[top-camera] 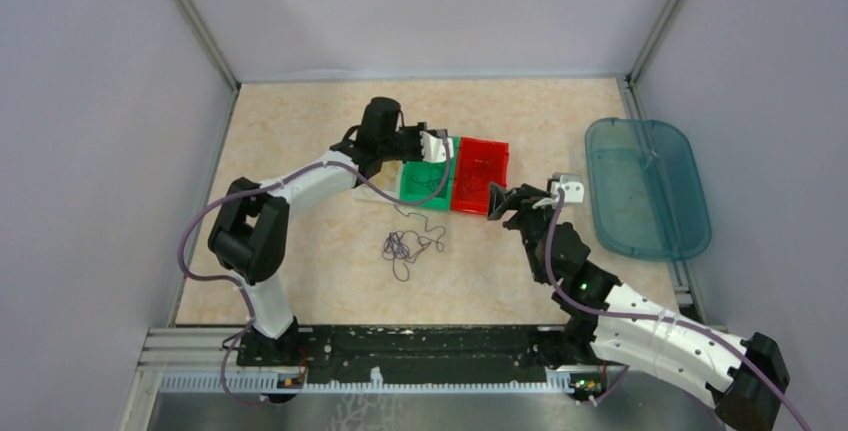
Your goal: Untangle the cables
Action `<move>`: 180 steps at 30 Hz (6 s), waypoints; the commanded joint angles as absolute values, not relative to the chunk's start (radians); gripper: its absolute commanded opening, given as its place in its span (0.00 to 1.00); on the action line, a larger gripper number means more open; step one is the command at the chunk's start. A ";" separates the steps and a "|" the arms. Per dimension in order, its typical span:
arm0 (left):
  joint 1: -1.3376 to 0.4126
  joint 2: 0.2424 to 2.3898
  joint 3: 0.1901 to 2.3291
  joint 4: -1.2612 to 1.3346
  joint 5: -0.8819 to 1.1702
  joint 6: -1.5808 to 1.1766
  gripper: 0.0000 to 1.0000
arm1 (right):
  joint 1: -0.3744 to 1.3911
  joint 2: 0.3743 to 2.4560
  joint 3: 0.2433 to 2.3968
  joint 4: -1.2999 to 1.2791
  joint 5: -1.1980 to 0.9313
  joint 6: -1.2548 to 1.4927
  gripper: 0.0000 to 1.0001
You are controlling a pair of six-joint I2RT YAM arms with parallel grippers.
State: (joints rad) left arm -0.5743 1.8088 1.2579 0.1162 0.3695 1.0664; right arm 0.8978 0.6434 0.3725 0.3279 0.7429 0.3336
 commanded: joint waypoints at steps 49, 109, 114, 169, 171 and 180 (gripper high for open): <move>-0.624 1.328 0.796 -0.557 0.721 1.527 0.63 | 0.828 1.436 0.635 0.445 0.040 0.472 0.67; -0.593 0.940 0.934 -0.373 0.769 1.139 0.56 | 0.845 1.075 0.705 0.605 -0.446 0.420 0.00; -0.594 0.869 0.901 -0.358 0.837 1.186 0.56 | 0.848 1.071 0.725 0.611 -0.455 0.442 0.00; -0.596 1.002 1.435 -0.178 0.763 0.756 0.00 | 0.922 1.194 0.592 0.848 -0.274 0.379 0.67; -0.595 1.011 1.463 -0.157 0.758 0.753 0.00 | 0.933 1.235 0.607 0.870 -0.272 0.391 0.59; -0.597 1.075 1.604 0.006 0.713 0.743 0.00 | 0.988 1.433 0.603 1.027 -0.220 0.470 0.47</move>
State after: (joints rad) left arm -0.5976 1.0531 1.5364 -0.1047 0.7361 0.7696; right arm 0.9562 1.3712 0.5659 0.8982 -0.2539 0.4343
